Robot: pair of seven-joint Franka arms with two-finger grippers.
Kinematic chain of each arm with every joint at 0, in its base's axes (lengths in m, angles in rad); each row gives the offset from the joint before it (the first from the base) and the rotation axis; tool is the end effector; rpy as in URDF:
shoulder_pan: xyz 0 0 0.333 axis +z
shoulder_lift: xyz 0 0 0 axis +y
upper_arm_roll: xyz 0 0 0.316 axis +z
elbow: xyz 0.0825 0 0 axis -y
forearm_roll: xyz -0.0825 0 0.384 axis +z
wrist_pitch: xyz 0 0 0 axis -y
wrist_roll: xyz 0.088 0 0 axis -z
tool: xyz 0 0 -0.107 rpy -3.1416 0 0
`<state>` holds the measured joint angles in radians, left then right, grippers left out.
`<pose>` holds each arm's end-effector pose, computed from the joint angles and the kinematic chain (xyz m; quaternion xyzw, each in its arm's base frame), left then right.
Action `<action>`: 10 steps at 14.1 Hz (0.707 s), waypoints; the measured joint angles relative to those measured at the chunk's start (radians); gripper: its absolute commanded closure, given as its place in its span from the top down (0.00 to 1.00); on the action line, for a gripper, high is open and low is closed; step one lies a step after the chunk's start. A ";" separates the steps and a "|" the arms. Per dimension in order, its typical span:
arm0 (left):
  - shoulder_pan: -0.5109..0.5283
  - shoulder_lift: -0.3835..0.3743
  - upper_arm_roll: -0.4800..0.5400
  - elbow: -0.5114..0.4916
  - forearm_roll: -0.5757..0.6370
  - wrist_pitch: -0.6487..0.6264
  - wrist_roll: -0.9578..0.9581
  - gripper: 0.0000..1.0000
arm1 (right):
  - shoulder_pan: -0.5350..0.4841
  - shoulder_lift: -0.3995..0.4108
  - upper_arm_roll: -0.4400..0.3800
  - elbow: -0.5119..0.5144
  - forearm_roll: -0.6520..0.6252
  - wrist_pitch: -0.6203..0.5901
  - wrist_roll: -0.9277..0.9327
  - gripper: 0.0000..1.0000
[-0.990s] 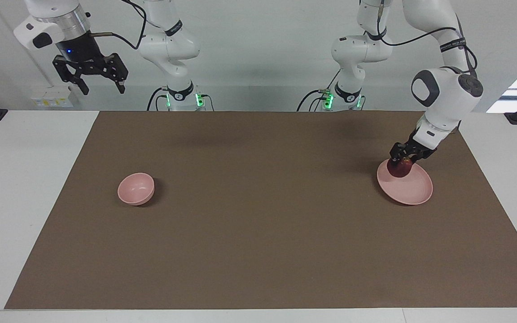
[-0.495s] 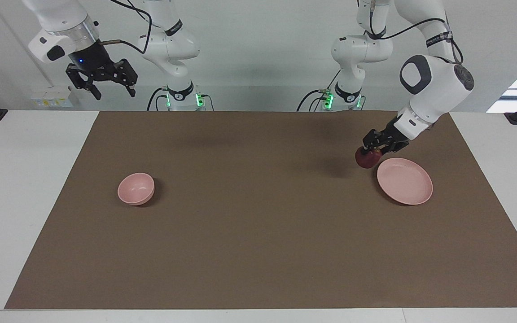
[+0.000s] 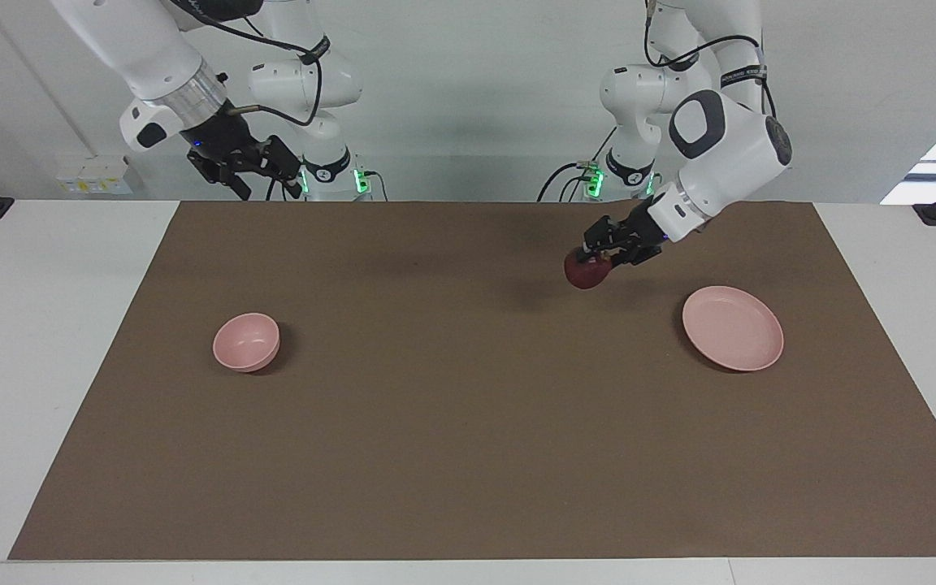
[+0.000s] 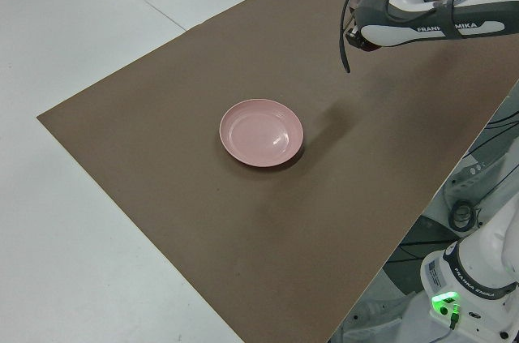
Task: Move apple from plate to bowl
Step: 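Lift the apple with the left gripper while the right gripper approaches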
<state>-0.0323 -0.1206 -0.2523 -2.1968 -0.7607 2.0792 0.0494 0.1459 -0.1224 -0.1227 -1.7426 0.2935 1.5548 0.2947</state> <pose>0.4842 -0.1806 0.4453 0.9504 0.0240 -0.0338 0.3084 0.5114 0.0395 0.6122 -0.9783 0.1355 0.0568 0.1464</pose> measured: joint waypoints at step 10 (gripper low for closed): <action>-0.002 -0.001 -0.290 0.014 -0.500 0.422 -0.037 0.00 | 0.031 0.096 0.001 -0.068 0.369 0.142 0.440 1.00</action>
<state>-0.0346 -0.1217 -0.5419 -2.1824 -1.2610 2.5012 0.0121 0.1765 -0.0262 -0.1222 -1.8103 0.6620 1.6965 0.7351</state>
